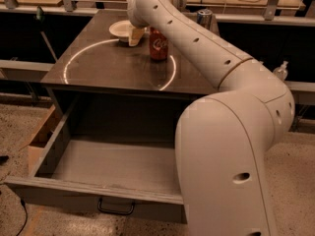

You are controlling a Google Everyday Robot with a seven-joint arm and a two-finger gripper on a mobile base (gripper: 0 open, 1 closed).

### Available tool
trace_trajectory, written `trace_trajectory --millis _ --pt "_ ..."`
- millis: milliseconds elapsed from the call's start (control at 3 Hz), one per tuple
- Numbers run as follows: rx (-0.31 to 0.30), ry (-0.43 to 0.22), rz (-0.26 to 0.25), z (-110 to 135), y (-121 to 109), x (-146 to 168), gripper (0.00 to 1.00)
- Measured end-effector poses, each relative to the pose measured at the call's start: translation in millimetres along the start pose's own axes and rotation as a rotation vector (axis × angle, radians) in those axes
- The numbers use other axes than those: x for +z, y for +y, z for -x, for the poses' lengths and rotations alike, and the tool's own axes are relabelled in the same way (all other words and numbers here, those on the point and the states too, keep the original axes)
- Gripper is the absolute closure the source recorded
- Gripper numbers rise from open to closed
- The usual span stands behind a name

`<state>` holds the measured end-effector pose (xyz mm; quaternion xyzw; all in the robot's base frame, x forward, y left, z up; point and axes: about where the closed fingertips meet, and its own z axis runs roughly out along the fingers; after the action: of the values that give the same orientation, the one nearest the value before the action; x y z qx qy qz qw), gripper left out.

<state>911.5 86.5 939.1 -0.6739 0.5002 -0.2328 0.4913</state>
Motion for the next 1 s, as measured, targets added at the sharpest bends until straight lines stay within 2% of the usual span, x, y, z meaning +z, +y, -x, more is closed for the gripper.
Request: trace_trajectory --millis 667,1000 --pt "0.026 -0.001 -0.058 1.8 7.7 22.2 0.00" --pt "0.022 0.007 -0.116 -3.3 -3.6 27.9 0.00"
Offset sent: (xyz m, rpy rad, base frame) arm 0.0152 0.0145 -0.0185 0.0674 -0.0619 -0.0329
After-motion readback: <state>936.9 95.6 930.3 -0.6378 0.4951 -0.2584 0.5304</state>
